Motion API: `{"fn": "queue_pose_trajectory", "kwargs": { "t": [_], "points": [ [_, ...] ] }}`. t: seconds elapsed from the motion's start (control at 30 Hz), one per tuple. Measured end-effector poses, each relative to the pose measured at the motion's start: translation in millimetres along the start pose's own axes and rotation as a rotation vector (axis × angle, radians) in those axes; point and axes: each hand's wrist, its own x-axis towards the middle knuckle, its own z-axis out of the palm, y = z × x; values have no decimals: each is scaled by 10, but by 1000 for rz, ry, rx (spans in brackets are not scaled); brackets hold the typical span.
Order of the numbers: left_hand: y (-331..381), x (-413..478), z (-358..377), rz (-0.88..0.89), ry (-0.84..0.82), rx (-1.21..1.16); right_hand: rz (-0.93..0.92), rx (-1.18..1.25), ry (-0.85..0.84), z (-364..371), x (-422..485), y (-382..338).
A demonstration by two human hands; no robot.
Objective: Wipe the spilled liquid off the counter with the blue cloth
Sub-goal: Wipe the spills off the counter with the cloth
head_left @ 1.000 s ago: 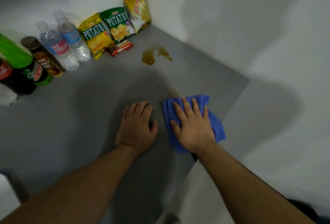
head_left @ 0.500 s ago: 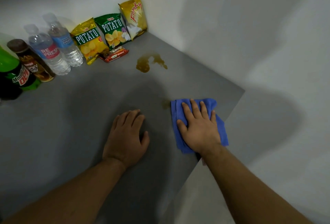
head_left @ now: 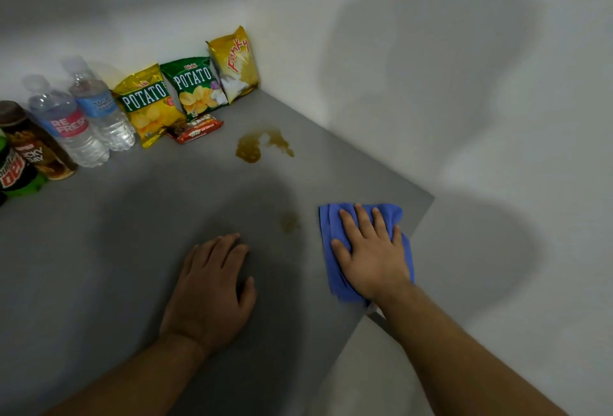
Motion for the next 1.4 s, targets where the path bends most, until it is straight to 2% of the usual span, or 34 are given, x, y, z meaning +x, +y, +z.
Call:
{"fn": "queue_pose_trajectory", "kwargs": {
  "t": [0.13,0.3,0.43,0.63,0.87,1.0,1.17,1.27,1.4],
  "points": [
    [5,-14,-8,-7,11,14,-57,2,25,58,29,-311],
    [-16,191,-10,-43,25,12,-223,31,27,59,-218,-6],
    [64,422,-35,-29,23,-8,-122,9,43,-46,-12,245],
    [77,476,37,-28,-4,-2,22,1,31,-21,407,36],
    [55,502,48,-31,-19,-28,-215,35,16,-62,231,410],
    [40,502,61,-27,-23,-35,-110,2,4,-146,500,699],
    [40,517,76,-36,-12,-28,23,-12,-3,-171,882,469],
    [41,515,90,-37,-4,-34,-10,2,3,-133,830,265],
    [33,518,98,-33,8,-41,-150,-4,12,-40,441,313]
  ]
}}
